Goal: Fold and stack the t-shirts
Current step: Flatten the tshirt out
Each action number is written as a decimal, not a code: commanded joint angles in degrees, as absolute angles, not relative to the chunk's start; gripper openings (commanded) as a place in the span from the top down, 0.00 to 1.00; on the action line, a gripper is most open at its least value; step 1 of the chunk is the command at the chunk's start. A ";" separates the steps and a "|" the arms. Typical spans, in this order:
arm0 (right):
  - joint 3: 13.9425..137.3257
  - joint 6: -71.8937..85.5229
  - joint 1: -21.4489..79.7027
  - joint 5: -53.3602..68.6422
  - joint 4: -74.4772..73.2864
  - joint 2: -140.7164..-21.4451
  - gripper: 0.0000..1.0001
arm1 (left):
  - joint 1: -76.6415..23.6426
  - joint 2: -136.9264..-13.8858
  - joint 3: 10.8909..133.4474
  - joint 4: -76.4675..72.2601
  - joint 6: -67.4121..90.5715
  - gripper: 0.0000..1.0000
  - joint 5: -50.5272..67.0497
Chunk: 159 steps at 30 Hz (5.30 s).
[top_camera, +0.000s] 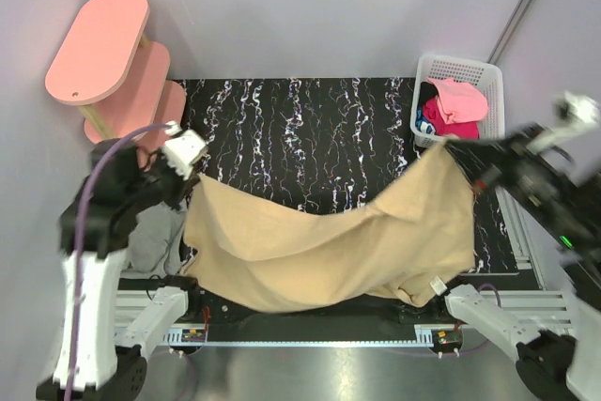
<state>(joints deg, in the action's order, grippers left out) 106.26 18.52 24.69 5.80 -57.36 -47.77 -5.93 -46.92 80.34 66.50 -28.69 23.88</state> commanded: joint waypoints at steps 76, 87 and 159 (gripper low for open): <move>97.91 24.35 12.83 16.26 -29.53 -98.79 1.00 | -4.66 -100.98 63.81 40.43 -25.23 0.72 3.95; 97.82 24.43 12.92 16.61 -29.53 -98.44 1.00 | -4.66 -99.58 64.69 40.78 -25.14 1.00 3.69; 97.56 24.00 13.01 18.19 -30.06 -95.71 1.00 | -4.66 -99.23 68.20 45.26 -24.34 1.00 2.81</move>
